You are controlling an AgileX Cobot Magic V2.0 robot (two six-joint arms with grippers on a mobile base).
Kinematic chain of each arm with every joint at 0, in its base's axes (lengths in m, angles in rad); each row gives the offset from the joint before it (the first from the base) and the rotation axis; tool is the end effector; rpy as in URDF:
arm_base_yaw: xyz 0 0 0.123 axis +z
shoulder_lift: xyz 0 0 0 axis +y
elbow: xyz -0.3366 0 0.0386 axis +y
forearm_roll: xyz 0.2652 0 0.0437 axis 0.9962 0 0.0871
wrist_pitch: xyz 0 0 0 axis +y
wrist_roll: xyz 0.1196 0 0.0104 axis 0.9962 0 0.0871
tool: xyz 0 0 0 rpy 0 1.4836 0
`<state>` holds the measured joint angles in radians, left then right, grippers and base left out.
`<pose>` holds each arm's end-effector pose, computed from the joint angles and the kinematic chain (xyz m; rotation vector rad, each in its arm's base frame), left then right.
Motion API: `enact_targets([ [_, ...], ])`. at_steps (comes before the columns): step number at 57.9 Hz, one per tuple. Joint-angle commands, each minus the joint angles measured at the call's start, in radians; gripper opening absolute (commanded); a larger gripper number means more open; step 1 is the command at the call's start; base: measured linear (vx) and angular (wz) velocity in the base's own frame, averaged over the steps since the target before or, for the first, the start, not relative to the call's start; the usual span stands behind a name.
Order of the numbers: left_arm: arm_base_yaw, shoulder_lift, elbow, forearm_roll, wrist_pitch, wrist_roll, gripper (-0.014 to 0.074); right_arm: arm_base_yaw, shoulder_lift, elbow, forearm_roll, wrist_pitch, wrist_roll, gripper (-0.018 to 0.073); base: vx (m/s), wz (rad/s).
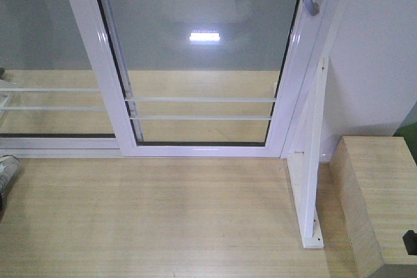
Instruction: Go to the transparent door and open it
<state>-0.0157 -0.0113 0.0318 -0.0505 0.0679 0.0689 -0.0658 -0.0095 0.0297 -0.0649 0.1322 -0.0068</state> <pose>0.0491 -0.0012 0.1959 0.0296 1.5716 -0.0005 0.0487 -0.0042 0.1889 0.0022 1.6369 -0.1119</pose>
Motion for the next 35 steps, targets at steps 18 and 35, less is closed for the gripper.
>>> enact_targets([
  [18,-0.003,-0.004,0.014,-0.007,-0.079,-0.007,-0.0006,-0.005,-0.013,0.004,-0.004,-0.084,0.0,-0.0006,0.38,-0.06],
  [35,-0.003,-0.004,0.014,-0.007,-0.079,-0.007,-0.0006,-0.005,-0.013,0.004,-0.004,-0.084,0.0,-0.0006,0.29,0.0],
])
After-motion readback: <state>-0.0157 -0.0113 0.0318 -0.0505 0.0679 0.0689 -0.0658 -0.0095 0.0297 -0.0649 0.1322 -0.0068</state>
